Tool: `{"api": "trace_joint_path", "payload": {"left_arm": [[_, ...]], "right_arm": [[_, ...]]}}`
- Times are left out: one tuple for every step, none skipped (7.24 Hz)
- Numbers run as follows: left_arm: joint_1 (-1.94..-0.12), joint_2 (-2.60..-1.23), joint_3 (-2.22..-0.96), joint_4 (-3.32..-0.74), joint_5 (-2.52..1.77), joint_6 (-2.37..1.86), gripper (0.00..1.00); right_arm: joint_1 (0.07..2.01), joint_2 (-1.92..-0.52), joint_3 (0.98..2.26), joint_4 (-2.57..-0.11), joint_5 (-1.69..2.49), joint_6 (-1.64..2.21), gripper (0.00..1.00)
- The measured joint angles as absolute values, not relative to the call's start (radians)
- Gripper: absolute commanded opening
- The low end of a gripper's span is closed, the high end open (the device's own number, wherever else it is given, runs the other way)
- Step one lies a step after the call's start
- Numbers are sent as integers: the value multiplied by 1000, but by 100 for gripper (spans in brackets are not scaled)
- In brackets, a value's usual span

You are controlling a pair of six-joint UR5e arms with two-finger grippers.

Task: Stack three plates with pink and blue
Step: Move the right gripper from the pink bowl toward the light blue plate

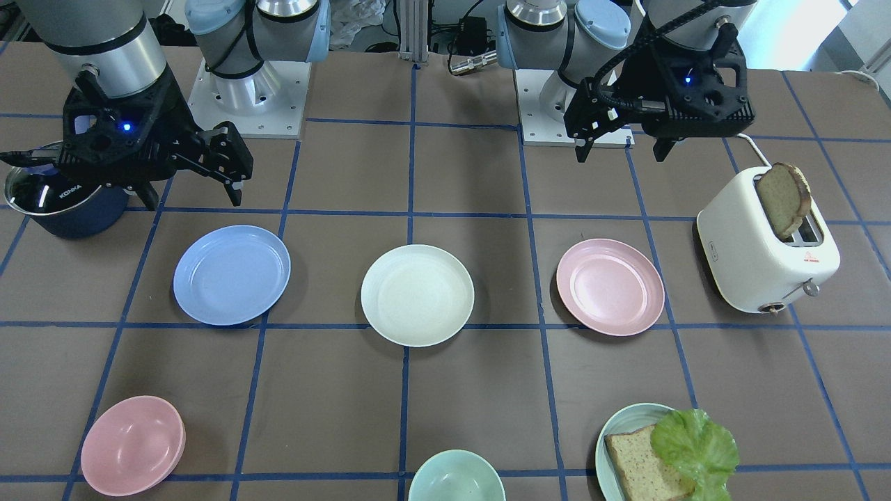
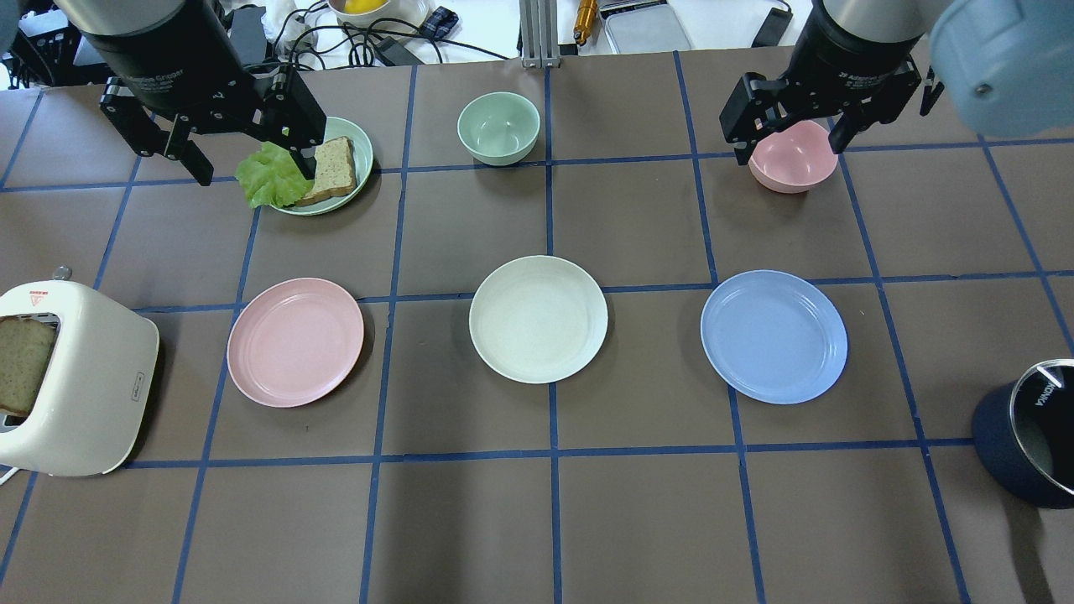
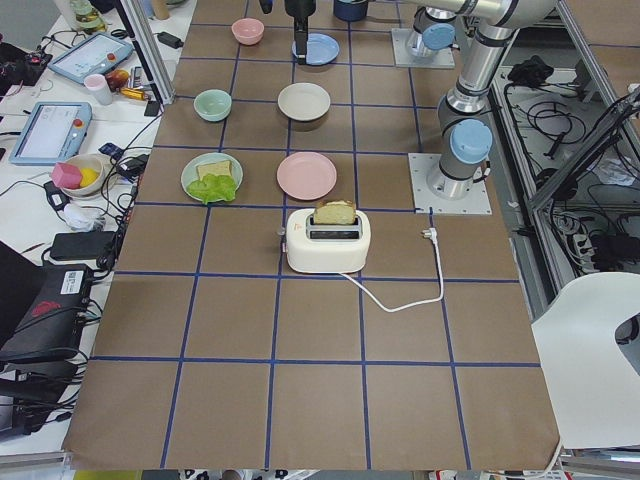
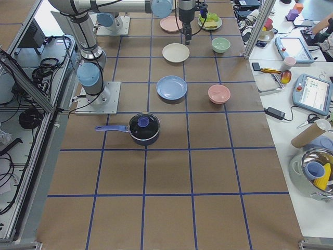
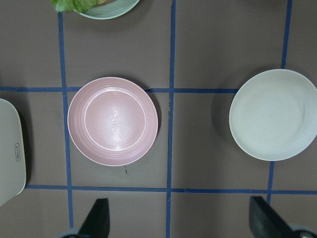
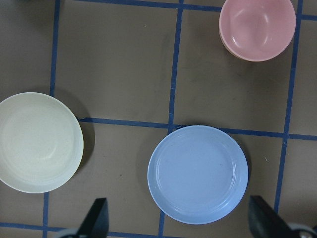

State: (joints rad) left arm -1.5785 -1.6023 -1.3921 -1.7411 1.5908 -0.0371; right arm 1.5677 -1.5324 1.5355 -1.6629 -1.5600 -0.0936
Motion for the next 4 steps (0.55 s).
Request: {"api": "trace_joint_path", "payload": {"left_arm": [[-1578,-1603,-1392,-1734,1591,-37,100],[-1578,-1604,-1393,-1723,1591,-38,100],[-1578,-1605,-1393,-1716,1592,-38,100],[-1578,-1605,-1393,-1711,1592,-39,100]], "right_arm": [[1568,-1532,1536,-1663,-1560,-94,100],[1568,-1532,1536,-1663,-1560,-94,100],[1566,-1532,1538,-1661,-1560,-93,100],[1556,-1531,1546,-1660,-1560,-94,100]]}}
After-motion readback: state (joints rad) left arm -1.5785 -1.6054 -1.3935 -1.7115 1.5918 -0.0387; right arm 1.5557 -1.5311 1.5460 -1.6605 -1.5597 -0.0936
